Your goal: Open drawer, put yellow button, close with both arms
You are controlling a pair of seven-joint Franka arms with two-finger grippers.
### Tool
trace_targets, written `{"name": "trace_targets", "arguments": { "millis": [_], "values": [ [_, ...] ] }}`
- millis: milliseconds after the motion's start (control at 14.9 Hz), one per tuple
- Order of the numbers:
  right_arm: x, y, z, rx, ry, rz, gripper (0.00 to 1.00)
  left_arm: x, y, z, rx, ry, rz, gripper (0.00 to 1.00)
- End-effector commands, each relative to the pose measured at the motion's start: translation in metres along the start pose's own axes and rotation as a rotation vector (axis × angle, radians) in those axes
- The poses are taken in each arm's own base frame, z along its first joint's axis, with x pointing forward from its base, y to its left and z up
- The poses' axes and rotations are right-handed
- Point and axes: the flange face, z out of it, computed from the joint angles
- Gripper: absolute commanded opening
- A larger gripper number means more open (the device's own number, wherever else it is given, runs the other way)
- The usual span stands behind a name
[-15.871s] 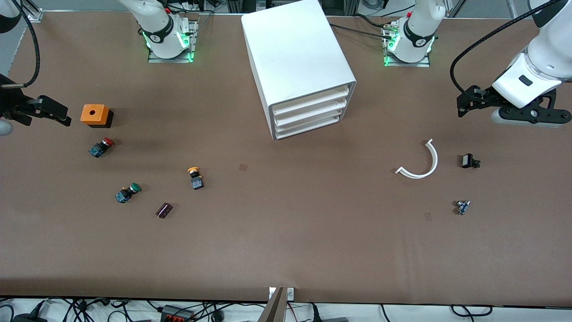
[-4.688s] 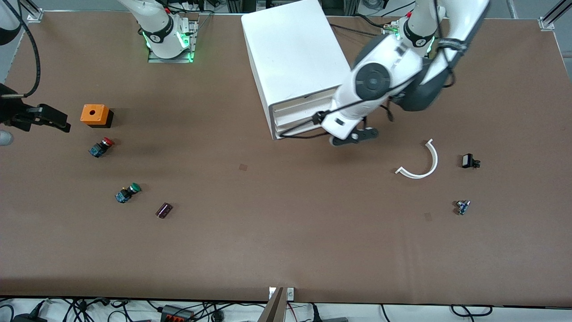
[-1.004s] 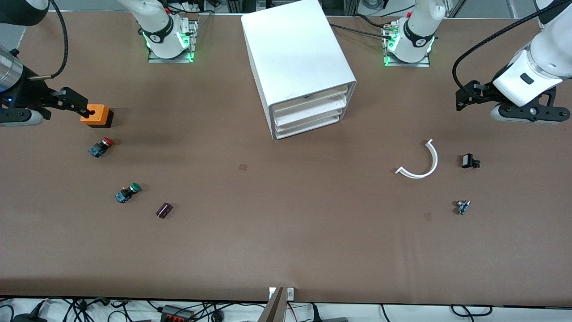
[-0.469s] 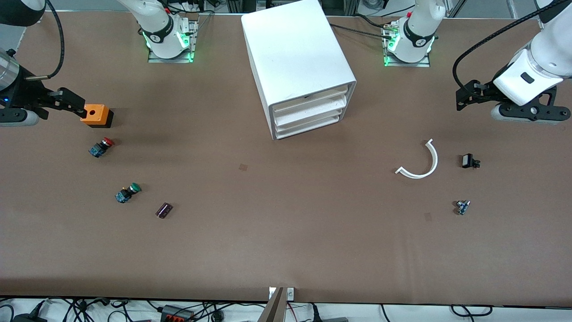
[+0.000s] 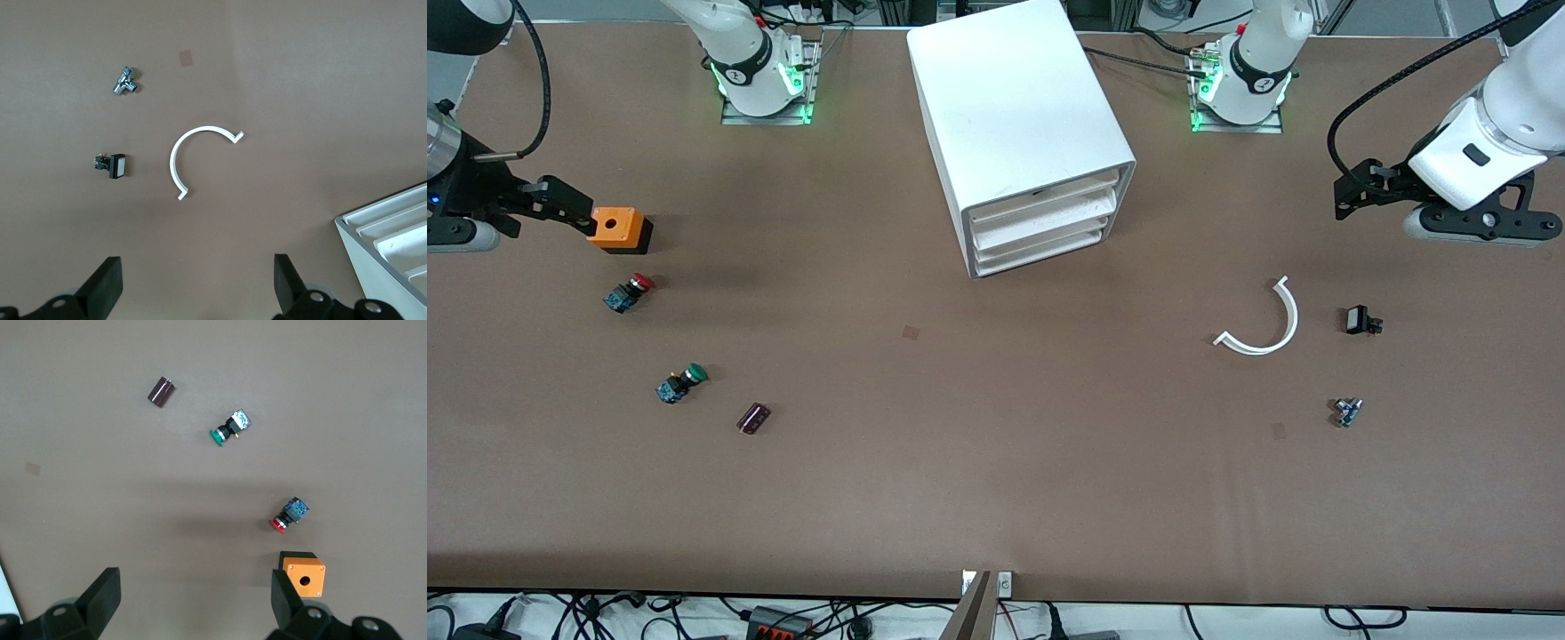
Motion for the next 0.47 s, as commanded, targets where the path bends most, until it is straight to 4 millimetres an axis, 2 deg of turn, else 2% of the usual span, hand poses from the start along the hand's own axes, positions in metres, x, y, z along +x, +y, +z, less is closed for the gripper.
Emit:
{"name": "trace_targets", "arguments": {
  "millis": [0, 402],
  "values": [
    [0.0006, 0.0003, -0.0014, 0.006, 0.005, 0.001, 1.0, -0.0054, -0.0018, -0.0068, 0.002, -0.004, 0.002, 1.0],
    [0.0008, -0.0005, -0.0016, 0.006, 0.006, 0.0, 1.0, -0.0058, -0.001, -0.0065, 0.002, -0.007, 0.004, 1.0]
  ]
}}
